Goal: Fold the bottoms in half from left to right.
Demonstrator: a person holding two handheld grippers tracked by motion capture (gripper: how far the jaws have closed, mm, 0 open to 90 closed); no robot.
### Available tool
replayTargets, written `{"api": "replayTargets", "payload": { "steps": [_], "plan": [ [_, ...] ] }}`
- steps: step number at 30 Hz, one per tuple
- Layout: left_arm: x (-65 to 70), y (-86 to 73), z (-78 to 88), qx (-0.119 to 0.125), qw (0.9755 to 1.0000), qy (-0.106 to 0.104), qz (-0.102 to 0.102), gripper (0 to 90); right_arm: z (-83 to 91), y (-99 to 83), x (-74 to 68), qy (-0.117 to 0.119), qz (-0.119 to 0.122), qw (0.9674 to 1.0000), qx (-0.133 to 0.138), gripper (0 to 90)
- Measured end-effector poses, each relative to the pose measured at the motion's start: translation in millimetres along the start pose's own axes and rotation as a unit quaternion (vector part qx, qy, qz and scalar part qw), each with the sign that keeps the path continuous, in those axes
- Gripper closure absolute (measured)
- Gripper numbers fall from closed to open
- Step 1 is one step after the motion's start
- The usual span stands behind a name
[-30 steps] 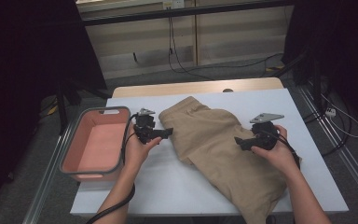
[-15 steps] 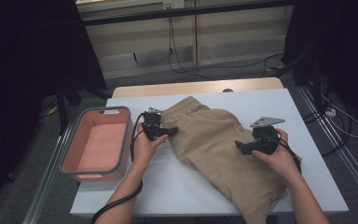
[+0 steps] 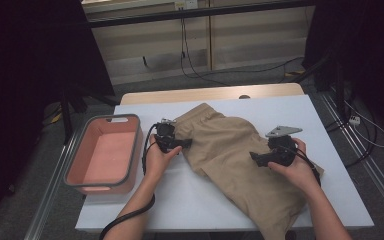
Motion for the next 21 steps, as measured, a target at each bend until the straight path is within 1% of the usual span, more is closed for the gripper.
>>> {"api": "replayTargets", "payload": {
  "steps": [1, 3, 5, 6, 8, 9, 10, 11, 13, 15, 18, 21],
  "plan": [
    [0.2, 0.1, 0.5, 0.0, 1.0, 0.0, 0.004, 25.7, -0.1, 0.1, -0.7, 0.001, 0.001, 1.0, -0.001, 12.5],
    [1.1, 0.4, 1.7, 0.003, 0.9998, -0.011, 0.014, 40.3, -0.6, 0.4, -1.7, 0.001, 0.003, 1.0, 0.0, 12.7],
    [2.0, 0.8, 2.2, 0.001, 0.9998, -0.013, 0.017, 46.4, -0.6, -0.5, -1.2, -0.001, 0.003, 1.0, -0.001, 12.8],
    [2.6, 0.8, 2.6, 0.0, 0.9995, -0.016, 0.027, 51.8, -0.5, -1.2, -1.0, -0.002, 0.001, 1.0, -0.002, 12.9],
    [3.0, 0.5, 2.9, -0.003, 0.9994, -0.015, 0.032, 59.4, 0.8, -2.2, -0.5, -0.002, 0.0, 1.0, -0.002, 13.1],
    [3.9, 0.4, 3.1, -0.006, 0.9991, -0.018, 0.038, 62.5, 1.6, -2.2, 0.1, -0.002, 0.002, 1.0, 0.0, 13.1],
    [6.2, 0.5, 3.0, -0.009, 0.9986, -0.032, 0.043, 67.0, 2.8, -2.0, 0.7, -0.003, 0.001, 1.0, 0.001, 13.1],
    [8.2, 0.4, 2.5, -0.01, 0.9982, -0.036, 0.047, 77.7, 4.0, -1.6, 1.4, -0.004, 0.0, 1.0, 0.003, 13.1],
    [10.9, 1.0, 1.8, -0.013, 0.9988, -0.03, 0.036, 82.2, 5.7, -0.7, 2.9, -0.006, -0.003, 0.9999, 0.008, 13.1],
    [10.7, 3.2, 4.4, -0.007, 0.9984, -0.031, 0.047, 84.9, 7.0, -0.6, 4.5, -0.007, -0.004, 0.9999, 0.01, 13.1],
    [6.6, 7.1, 12.8, 0.003, 0.9978, -0.031, 0.058, 86.2, 7.8, -1.7, 6.1, -0.009, -0.003, 0.9999, 0.009, 13.4],
    [-2.1, 10.4, 22.6, 0.008, 0.9977, -0.021, 0.063, 86.5, 9.3, -2.3, 8.0, -0.012, -0.004, 0.9999, 0.009, 13.5]
  ]
}}
Point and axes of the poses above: each handheld gripper's, and its own axes: z roughly backward along the jaws, y roughly out of its top, x roughly to its right, the point moved 6 cm from there along -z, roughly forward along the jaws, and after that the axes turned 10 degrees about -z, right-handed, at the moved point
